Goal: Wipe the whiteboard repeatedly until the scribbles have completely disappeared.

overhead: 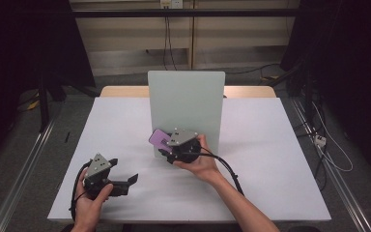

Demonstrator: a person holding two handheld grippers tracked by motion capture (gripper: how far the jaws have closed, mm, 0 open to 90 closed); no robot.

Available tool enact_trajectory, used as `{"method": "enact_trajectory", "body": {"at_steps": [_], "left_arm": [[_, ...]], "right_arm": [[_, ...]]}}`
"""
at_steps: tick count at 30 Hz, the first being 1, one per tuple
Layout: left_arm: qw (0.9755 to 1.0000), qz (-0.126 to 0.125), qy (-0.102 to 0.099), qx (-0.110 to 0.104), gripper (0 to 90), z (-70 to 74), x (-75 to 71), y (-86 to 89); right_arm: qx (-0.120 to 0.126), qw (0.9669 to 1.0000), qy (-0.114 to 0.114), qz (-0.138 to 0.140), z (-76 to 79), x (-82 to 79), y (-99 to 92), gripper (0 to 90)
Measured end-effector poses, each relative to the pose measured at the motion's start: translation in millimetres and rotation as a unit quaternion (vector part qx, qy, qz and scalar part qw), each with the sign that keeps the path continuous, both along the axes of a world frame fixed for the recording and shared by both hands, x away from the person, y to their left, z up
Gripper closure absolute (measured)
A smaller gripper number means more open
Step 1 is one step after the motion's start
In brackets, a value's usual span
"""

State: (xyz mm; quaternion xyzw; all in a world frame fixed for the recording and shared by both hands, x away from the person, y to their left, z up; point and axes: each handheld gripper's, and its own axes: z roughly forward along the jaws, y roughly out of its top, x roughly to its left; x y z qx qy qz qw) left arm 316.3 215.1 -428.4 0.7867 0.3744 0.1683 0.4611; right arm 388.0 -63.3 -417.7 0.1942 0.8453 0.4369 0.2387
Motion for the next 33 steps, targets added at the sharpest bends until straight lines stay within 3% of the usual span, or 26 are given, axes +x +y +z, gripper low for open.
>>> {"method": "enact_trajectory", "body": {"at_steps": [9, 18, 24, 33], "left_arm": [[1.0, -0.002, -0.001, 0.001, 5.8, 0.2, 0.0, 0.2], [1.0, 0.002, 0.0, -0.002, 5.8, 0.2, -0.9, 0.9], [1.0, 0.002, -0.001, -0.001, 5.8, 0.3, -1.3, 1.6], [1.0, 0.001, 0.0, 0.001, 5.8, 0.0, -0.2, 0.1]], "right_arm": [[-0.013, 0.9997, 0.017, 0.015, -13.8, -2.2, 13.0, 41.7], [-0.018, 0.9993, 0.026, 0.02, -18.0, -3.7, 12.7, 41.7], [-0.017, 0.9997, 0.017, 0.006, -12.2, -6.3, -5.2, 41.7], [0.021, 0.9987, -0.012, -0.044, 13.5, -7.2, -46.2, 41.7]]}}
